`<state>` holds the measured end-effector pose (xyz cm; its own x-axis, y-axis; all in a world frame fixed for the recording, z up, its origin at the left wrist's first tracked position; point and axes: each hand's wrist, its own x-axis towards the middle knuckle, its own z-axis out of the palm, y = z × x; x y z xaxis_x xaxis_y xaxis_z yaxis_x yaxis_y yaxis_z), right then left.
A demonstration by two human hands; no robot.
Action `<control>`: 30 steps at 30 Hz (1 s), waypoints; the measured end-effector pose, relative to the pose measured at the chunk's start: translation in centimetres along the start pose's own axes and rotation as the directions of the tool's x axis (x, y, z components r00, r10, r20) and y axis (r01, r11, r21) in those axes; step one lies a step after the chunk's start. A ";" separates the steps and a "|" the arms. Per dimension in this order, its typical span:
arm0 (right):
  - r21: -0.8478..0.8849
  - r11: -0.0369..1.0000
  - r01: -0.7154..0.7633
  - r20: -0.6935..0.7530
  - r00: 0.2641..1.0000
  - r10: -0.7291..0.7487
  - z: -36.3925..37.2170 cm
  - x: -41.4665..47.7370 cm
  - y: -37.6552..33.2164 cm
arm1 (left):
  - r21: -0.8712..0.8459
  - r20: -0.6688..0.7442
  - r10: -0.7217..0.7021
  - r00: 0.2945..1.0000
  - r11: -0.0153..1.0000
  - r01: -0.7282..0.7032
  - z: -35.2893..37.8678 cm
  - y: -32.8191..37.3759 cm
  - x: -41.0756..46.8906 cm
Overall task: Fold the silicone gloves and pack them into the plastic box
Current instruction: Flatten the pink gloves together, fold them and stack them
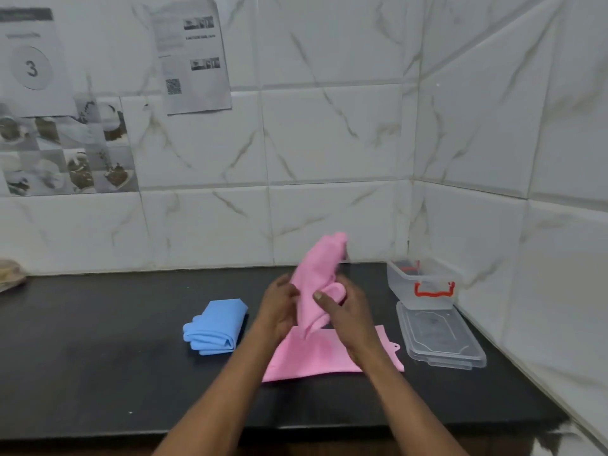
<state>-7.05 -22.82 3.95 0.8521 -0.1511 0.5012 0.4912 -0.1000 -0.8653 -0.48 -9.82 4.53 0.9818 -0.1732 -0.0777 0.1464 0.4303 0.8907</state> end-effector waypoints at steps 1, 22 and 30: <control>-0.271 0.955 0.123 0.043 0.992 -0.116 0.3 0.4 -0.5 | 0.028 -0.003 0.004 1.000 1.000 -0.004 0.0 -1.0 -0.3; -0.680 0.719 -0.144 -0.063 0.988 0.138 2.3 -0.9 0.8 | -0.479 0.426 0.134 0.895 0.872 0.098 -1.2 -3.9 -3.7; 0.115 0.898 -0.425 -0.290 0.850 0.439 -1.9 1.6 1.1 | -0.567 0.271 0.056 0.961 0.816 0.112 -4.8 -2.1 -2.9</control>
<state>-5.47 -25.06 3.84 0.8880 -0.4572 0.0491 0.1000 0.0878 -0.9911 -3.04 -5.96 0.69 0.9191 -0.3821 0.0962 0.2981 0.8339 0.4645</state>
